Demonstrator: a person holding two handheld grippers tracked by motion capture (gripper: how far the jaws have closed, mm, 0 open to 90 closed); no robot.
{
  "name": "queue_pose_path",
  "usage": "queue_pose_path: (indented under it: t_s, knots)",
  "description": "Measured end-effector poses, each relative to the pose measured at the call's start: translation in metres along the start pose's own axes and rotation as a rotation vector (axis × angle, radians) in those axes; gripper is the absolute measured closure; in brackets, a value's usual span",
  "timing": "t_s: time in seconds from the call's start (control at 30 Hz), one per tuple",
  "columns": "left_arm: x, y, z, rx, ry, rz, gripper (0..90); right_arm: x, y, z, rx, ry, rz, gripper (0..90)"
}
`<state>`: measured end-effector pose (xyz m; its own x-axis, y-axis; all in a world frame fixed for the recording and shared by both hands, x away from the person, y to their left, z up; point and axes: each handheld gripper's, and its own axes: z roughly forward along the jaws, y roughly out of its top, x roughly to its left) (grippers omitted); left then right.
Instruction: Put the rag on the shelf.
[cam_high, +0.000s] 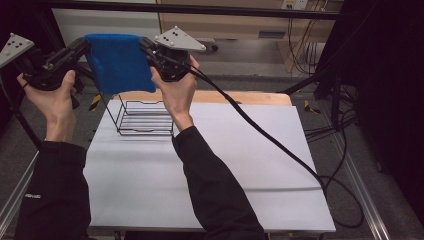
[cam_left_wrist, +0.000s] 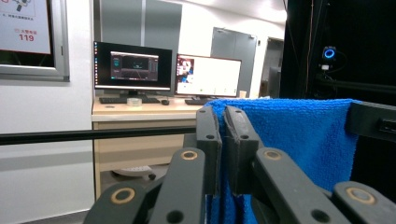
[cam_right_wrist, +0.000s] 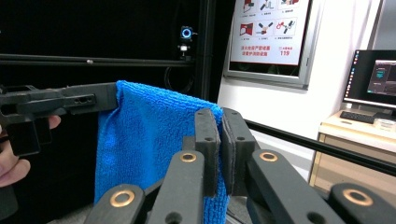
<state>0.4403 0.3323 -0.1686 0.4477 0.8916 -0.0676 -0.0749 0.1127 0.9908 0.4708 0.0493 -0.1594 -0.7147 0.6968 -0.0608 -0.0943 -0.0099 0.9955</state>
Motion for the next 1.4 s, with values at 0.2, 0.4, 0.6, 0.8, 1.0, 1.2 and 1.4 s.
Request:
queue_pose_path:
  t_s: [0.2,0.4,0.6,0.8,1.0,1.2,1.4]
  knots:
    - [0.006,0.006,0.009,-0.014,0.003,-0.008,85.2,-0.005,0.006,0.009,-0.005,-0.003,-0.003,86.7]
    - [0.01,0.013,0.02,-0.015,0.013,-0.015,85.2,-0.011,0.012,0.018,-0.01,-0.011,-0.01,86.7]
    - [0.015,0.017,0.033,-0.015,0.02,-0.012,85.2,-0.02,0.017,0.027,-0.006,-0.02,-0.006,86.7]
    - [0.024,0.014,0.05,-0.011,0.033,-0.02,85.2,-0.028,0.015,0.039,0.006,-0.031,-0.021,86.6]
    - [0.032,0.007,0.064,-0.001,0.036,-0.025,85.1,-0.034,0.008,0.049,0.021,-0.045,-0.029,86.7]
    - [0.037,-0.004,0.067,0.004,0.032,-0.025,85.1,-0.038,0.001,0.054,0.047,-0.05,-0.045,86.7]
    - [0.042,-0.017,0.064,0.016,0.026,-0.024,85.1,-0.035,-0.005,0.056,0.075,-0.045,-0.073,86.7]
